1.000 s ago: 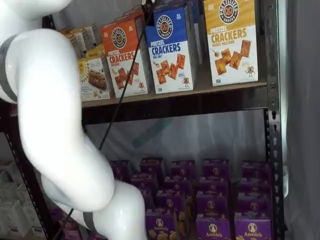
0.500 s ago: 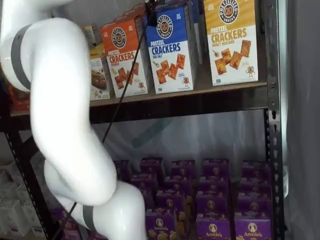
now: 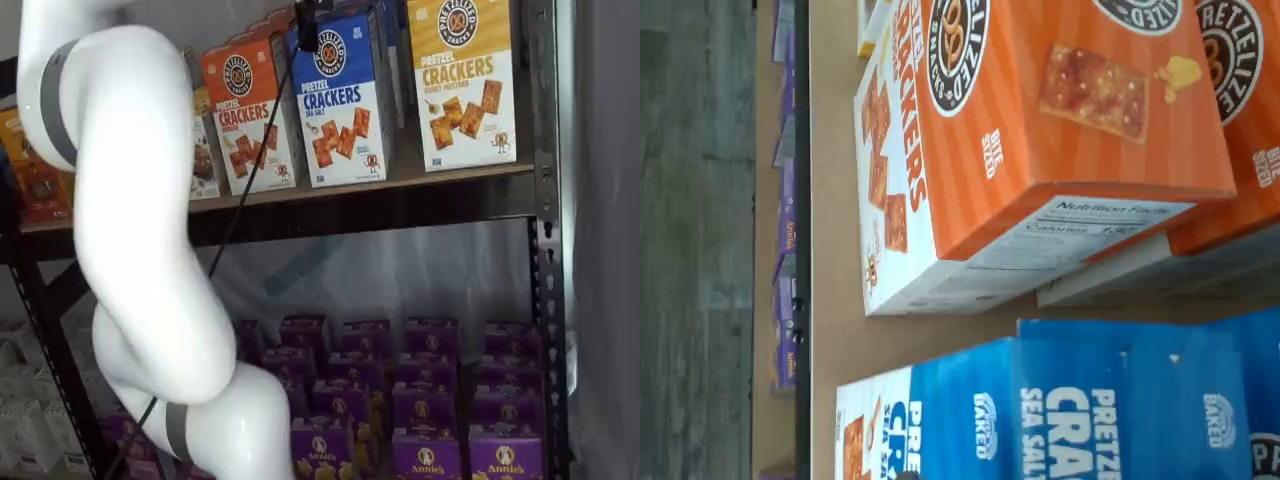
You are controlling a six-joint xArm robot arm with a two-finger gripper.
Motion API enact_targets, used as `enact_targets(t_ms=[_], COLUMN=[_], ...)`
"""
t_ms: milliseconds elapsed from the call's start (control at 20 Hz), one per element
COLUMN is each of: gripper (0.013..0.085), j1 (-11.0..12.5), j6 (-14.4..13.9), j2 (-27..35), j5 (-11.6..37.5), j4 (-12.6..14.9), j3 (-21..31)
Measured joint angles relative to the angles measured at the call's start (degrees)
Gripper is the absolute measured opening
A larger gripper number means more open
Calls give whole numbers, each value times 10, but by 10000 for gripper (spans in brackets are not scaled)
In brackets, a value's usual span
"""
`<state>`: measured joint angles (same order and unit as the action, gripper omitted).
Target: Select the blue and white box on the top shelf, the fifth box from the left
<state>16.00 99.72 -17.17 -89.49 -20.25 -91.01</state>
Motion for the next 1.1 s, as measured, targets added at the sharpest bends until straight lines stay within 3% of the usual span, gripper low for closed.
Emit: enact_targets(t_ms=[750, 1100], gripper=[850, 850], j1=[-14, -24], j6=[3, -3], j2=[23, 47], j5=[-9, -66], j4=[41, 68], j3=[-11, -45])
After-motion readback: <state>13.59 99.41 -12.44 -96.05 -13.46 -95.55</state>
